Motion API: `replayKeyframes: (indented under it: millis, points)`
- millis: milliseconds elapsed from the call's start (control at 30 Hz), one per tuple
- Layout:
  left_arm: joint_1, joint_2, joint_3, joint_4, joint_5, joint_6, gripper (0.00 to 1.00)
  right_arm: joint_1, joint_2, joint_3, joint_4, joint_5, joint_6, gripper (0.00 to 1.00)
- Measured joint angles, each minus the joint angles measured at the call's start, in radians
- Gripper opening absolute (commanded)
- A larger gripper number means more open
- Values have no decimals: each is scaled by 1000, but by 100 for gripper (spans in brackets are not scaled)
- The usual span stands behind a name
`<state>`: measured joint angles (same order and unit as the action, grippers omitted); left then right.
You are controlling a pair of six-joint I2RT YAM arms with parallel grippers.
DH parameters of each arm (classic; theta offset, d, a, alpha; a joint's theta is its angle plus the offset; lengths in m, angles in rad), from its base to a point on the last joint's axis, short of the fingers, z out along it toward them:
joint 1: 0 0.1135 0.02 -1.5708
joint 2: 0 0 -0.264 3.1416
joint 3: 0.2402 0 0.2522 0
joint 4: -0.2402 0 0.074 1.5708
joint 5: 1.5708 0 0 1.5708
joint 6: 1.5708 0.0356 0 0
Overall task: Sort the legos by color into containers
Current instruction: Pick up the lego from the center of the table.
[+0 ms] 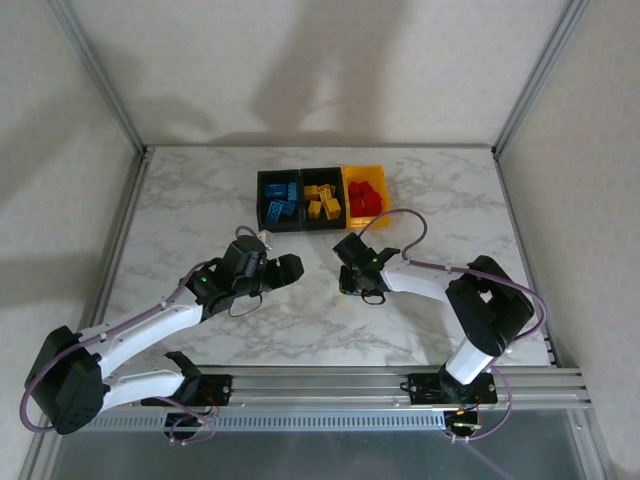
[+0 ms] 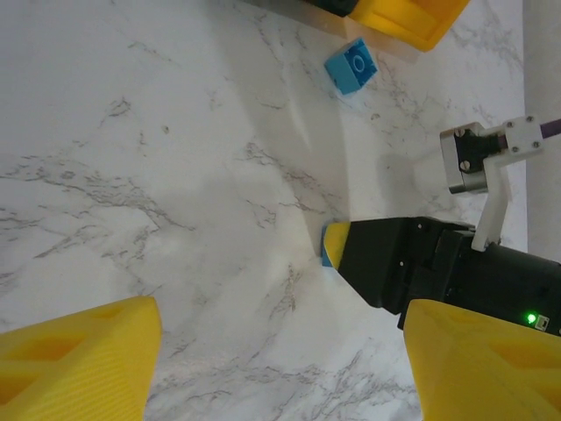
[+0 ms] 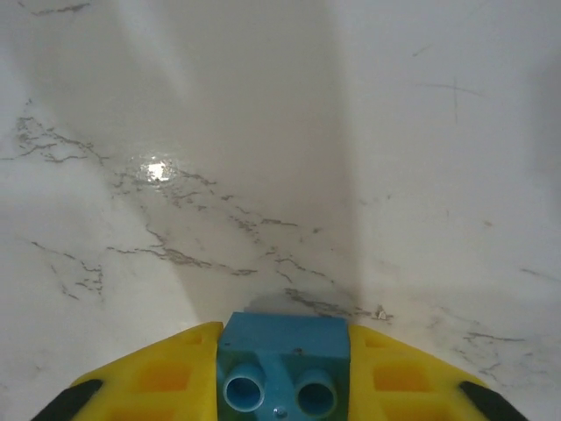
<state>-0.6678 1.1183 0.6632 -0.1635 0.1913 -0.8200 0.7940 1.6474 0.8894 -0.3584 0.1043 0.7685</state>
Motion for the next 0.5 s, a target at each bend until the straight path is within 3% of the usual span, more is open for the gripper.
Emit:
replayKeyframes:
  millis: [500]
  points:
    - [151, -171, -66, -106, -94, -75, 73, 8, 31, 320, -72, 6, -101, 22]
